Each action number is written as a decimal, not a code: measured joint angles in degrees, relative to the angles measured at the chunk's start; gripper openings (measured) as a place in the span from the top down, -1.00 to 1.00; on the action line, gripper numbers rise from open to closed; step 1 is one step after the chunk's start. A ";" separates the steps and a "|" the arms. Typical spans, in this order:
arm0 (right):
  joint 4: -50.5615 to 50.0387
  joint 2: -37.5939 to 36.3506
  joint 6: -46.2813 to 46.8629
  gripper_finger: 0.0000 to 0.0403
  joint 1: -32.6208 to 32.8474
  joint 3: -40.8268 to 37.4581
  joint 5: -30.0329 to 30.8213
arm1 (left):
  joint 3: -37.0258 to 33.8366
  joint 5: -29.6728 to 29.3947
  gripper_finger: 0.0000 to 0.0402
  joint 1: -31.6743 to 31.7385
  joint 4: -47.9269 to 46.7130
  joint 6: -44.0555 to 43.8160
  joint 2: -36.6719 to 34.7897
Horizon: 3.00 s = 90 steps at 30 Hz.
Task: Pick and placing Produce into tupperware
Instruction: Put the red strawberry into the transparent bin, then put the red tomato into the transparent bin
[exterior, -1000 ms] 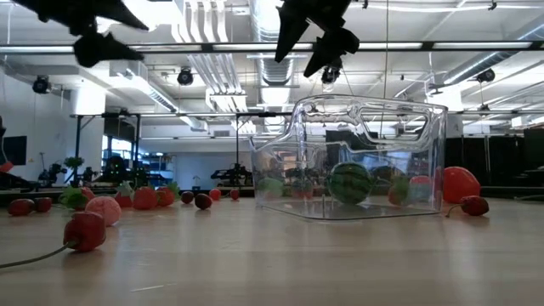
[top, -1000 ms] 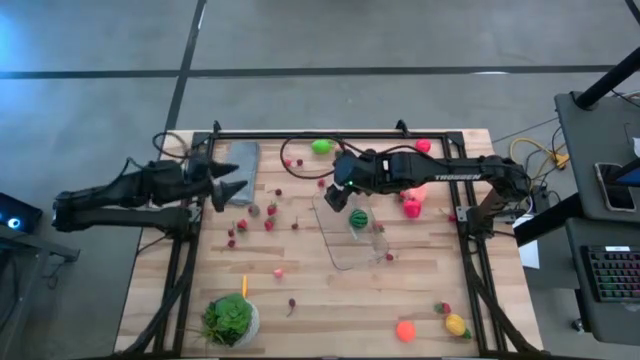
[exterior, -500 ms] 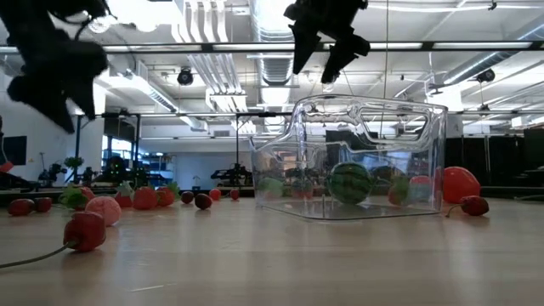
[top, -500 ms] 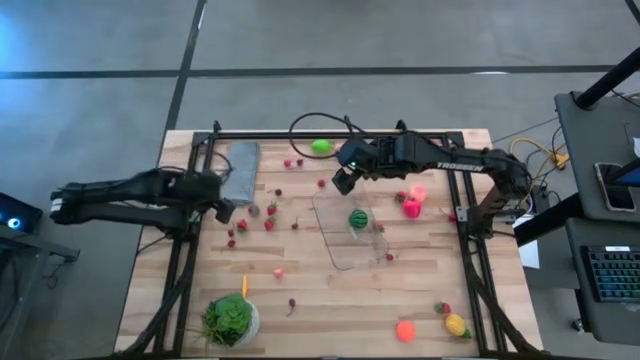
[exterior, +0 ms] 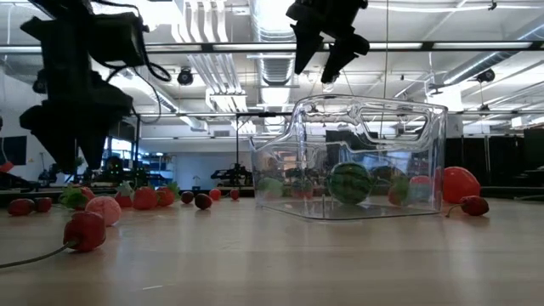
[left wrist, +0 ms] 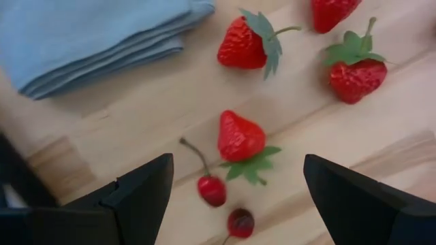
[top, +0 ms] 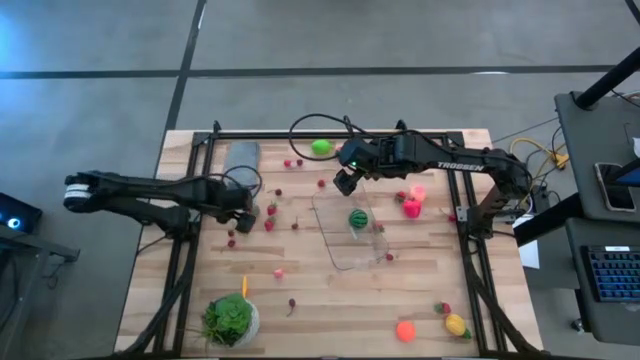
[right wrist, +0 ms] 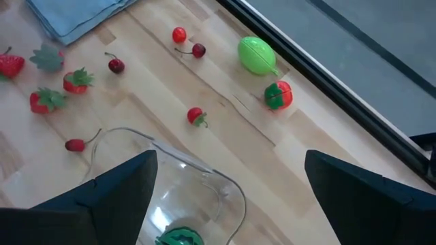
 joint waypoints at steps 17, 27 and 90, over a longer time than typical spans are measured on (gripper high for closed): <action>-1.75 -0.02 -0.06 -0.81 0.02 -0.04 0.00 | 0.00 2.56 -0.30 -0.04 6.86 3.92 16.81; -1.75 -0.02 -0.06 -0.81 0.02 -0.09 0.00 | 0.01 2.70 -0.01 -0.04 7.96 4.56 17.87; -24.05 -14.37 17.18 -0.81 4.50 3.88 15.49 | 33.36 15.80 -0.17 0.81 43.07 28.79 38.15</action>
